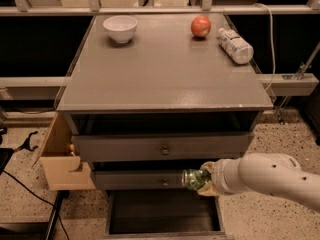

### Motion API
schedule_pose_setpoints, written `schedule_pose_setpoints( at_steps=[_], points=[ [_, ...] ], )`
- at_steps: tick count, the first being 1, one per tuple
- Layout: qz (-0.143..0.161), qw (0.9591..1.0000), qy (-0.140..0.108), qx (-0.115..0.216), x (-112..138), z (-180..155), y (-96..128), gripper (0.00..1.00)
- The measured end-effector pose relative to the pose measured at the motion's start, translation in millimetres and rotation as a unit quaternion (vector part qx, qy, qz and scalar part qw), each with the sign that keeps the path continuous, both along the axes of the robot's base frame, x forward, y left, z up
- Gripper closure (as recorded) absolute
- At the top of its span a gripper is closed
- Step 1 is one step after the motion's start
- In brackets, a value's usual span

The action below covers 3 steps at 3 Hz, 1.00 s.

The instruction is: Place green can into bottom drawer

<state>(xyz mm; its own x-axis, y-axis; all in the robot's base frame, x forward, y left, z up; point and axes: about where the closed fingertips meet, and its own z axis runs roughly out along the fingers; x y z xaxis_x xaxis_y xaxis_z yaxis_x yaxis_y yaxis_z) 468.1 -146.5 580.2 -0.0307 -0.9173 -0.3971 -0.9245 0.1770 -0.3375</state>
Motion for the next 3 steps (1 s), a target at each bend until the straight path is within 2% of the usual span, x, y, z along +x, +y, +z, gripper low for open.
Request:
schedule_pose_setpoints(
  at_steps=[3],
  points=[
    [0.000, 1.0000, 0.000, 0.000, 0.0, 0.0, 0.0, 0.17]
  ],
)
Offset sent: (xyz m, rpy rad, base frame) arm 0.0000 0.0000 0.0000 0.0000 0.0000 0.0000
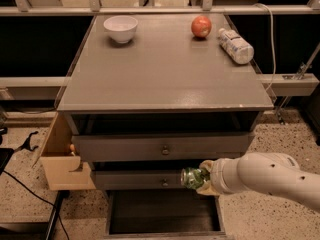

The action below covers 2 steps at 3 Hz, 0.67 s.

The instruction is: Place green can into bottom drawer

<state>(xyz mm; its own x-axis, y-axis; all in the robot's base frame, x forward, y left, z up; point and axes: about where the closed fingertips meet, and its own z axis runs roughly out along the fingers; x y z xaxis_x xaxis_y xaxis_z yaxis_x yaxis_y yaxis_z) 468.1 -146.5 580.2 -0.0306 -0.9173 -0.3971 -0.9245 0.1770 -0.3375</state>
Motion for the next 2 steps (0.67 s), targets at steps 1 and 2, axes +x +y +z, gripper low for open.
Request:
schedule_pose_setpoints(
  at_steps=[1, 2],
  points=[
    [0.000, 1.0000, 0.000, 0.000, 0.0, 0.0, 0.1, 0.00],
    [0.000, 1.0000, 0.000, 0.000, 0.0, 0.0, 0.1, 0.00]
  ],
)
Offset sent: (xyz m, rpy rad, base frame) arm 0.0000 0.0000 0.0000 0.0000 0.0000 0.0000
